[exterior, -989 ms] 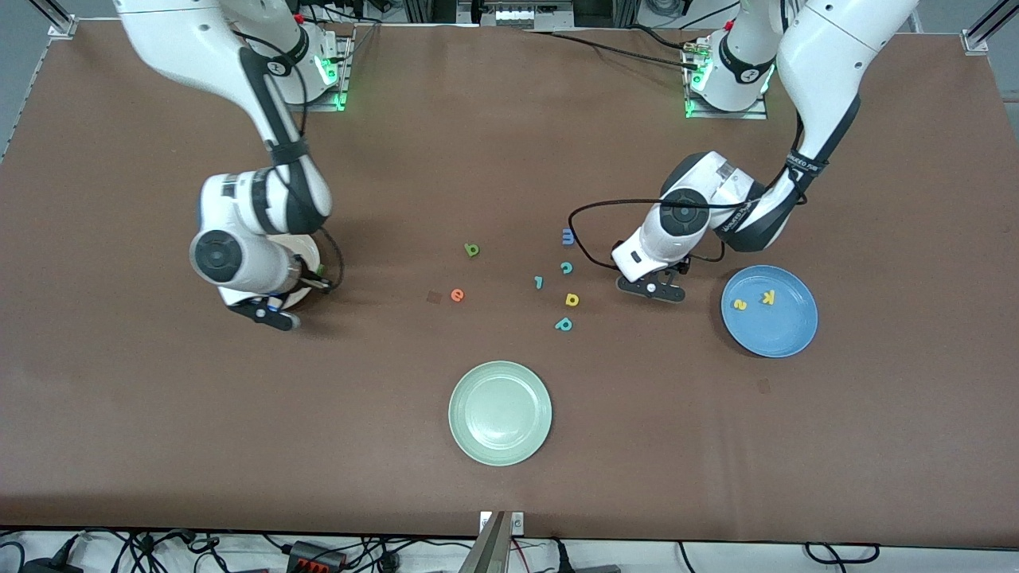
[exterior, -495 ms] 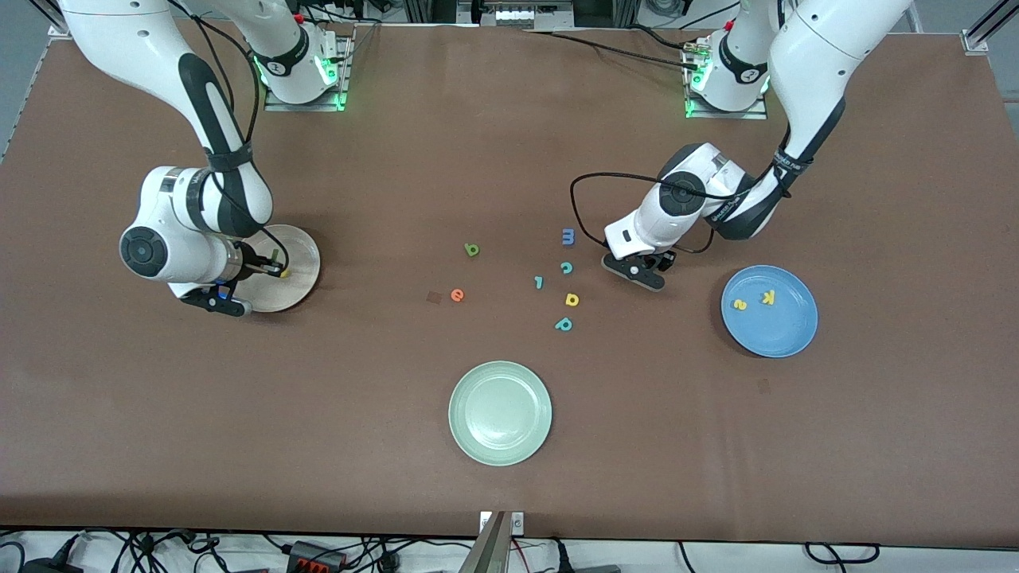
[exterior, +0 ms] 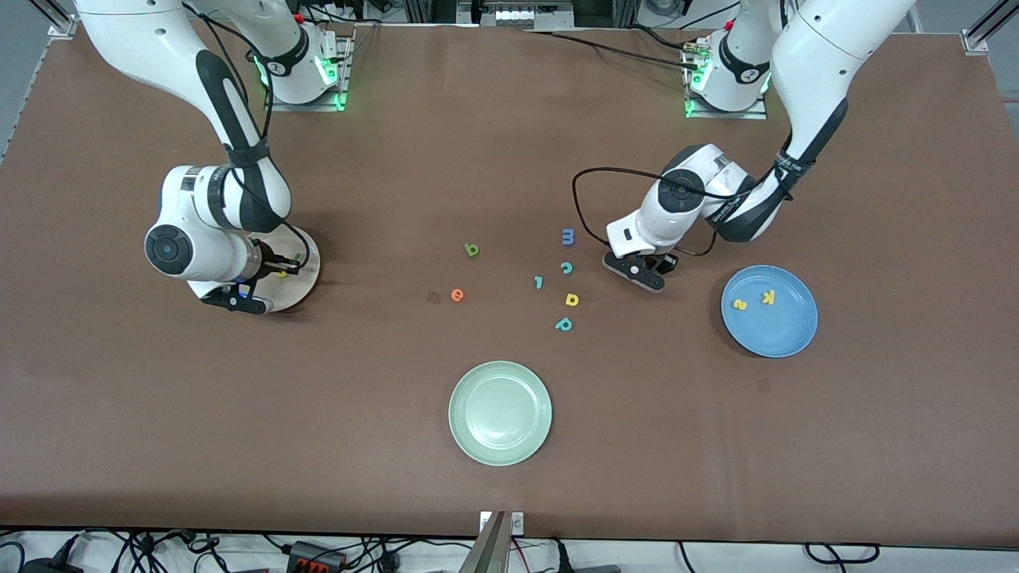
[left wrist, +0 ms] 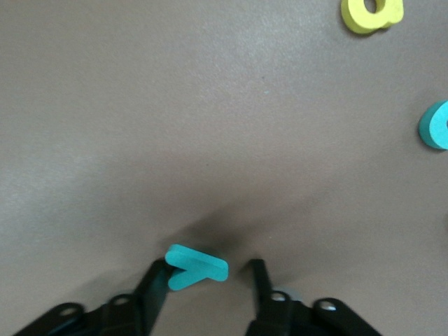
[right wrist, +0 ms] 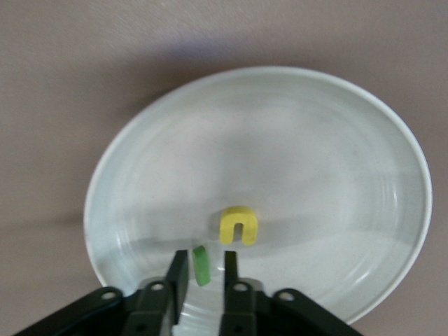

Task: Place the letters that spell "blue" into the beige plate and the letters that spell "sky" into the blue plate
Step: 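Grasp the blue y with the left gripper while the right gripper nears the a, then drop the y in the blue plate while the right gripper grasps the a, then carry the a to the beige plate while the left gripper returns to rest, then reach the green q with the right gripper, then grasp the green q with the right gripper and lift it, then carry the q to the beige plate and open the right gripper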

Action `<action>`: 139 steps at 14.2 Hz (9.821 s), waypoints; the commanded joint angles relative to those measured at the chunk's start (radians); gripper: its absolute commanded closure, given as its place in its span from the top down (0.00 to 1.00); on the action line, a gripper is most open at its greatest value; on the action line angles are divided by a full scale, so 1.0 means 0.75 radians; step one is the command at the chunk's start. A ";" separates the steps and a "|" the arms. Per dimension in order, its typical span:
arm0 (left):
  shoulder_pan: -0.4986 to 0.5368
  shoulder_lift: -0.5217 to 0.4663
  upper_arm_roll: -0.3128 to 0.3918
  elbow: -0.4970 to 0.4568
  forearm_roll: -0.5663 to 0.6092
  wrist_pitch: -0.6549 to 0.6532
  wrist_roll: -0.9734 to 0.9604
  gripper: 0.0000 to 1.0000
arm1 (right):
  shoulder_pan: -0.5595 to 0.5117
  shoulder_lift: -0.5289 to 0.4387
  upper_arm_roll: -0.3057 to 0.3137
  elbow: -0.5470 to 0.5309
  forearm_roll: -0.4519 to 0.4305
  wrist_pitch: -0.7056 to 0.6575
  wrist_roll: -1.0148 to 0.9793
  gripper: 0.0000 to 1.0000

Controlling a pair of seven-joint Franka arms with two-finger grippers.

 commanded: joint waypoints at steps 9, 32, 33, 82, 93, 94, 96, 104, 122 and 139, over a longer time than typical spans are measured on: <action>0.061 -0.080 -0.002 0.371 0.024 -0.661 0.039 0.17 | 0.354 0.065 0.005 0.356 0.026 -0.020 0.024 1.00; 0.425 -0.096 -0.043 0.782 -0.018 -0.988 0.583 1.00 | 0.684 0.450 0.003 0.571 0.228 0.262 0.682 0.25; 0.415 -0.092 -0.043 0.886 -0.081 -1.101 0.583 1.00 | 0.684 0.450 0.003 0.571 0.228 0.262 0.680 0.20; -0.188 -0.748 0.700 0.662 -0.604 -1.157 0.429 1.00 | 1.120 0.372 -0.371 0.430 0.547 0.090 -0.340 1.00; -0.196 -0.736 0.693 0.662 -0.602 -1.139 0.427 1.00 | 1.160 0.409 -0.357 0.432 0.549 0.099 -0.320 0.60; -0.196 -0.736 0.693 0.662 -0.602 -1.141 0.427 1.00 | 1.160 0.411 -0.357 0.430 0.549 0.099 -0.324 0.60; -0.198 -0.736 0.691 0.662 -0.602 -1.141 0.427 1.00 | 1.160 0.413 -0.355 0.430 0.549 0.097 -0.322 0.60; -0.199 -0.734 0.681 0.662 -0.597 -1.141 0.427 1.00 | 1.158 0.413 -0.328 0.432 0.549 0.097 -0.338 0.50; -0.199 -0.730 0.681 0.686 -0.589 -1.141 0.431 1.00 | 1.152 0.354 -0.823 0.414 0.529 -0.302 -0.548 0.11; -0.199 -0.730 0.681 0.688 -0.587 -1.143 0.429 1.00 | 0.909 0.358 -1.014 0.008 0.602 -0.329 -1.149 1.00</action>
